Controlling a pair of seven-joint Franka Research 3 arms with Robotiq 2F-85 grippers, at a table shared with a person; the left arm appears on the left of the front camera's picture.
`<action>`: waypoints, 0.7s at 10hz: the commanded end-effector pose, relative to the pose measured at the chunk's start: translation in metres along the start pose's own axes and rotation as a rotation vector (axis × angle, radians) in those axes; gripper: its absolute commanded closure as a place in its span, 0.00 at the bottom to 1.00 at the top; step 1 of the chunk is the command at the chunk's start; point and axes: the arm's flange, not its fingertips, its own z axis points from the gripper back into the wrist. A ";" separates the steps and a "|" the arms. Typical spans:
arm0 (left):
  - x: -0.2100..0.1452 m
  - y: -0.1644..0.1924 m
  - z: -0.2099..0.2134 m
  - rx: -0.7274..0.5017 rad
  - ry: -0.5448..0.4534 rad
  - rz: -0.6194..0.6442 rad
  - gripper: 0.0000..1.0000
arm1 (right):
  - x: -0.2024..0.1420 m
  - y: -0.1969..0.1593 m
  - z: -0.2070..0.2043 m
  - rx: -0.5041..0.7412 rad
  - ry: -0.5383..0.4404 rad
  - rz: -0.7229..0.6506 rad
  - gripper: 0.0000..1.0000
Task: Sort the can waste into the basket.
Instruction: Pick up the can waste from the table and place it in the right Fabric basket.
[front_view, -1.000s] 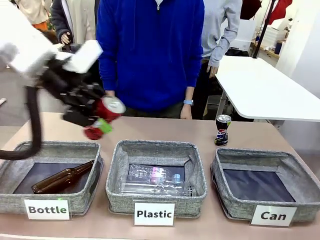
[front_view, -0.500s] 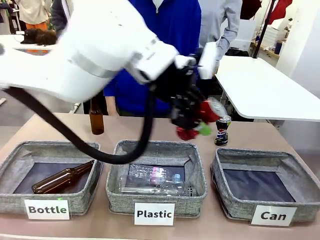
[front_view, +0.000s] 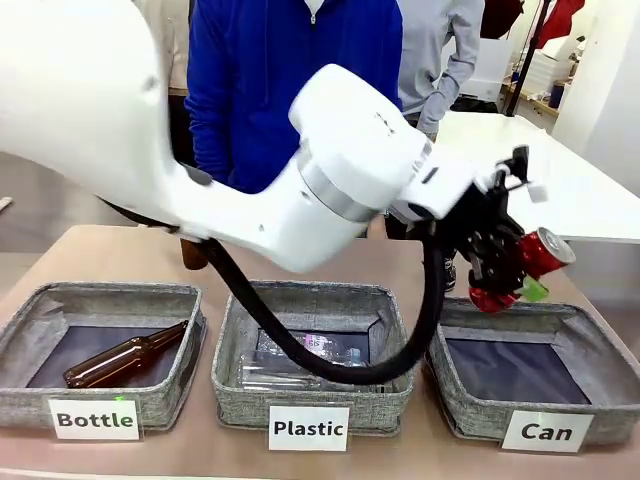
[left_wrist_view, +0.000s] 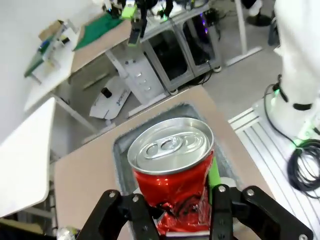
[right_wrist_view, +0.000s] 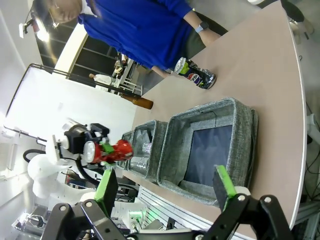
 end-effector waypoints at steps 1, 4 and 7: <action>-0.011 0.021 -0.035 0.023 0.039 -0.006 0.72 | 0.002 -0.001 0.000 0.016 -0.015 0.028 0.00; -0.031 0.026 -0.076 0.028 0.089 0.009 0.72 | 0.002 -0.001 0.000 0.016 -0.015 0.028 0.00; -0.051 0.033 -0.094 0.015 0.171 0.052 0.72 | 0.002 -0.001 0.000 0.016 -0.015 0.028 0.00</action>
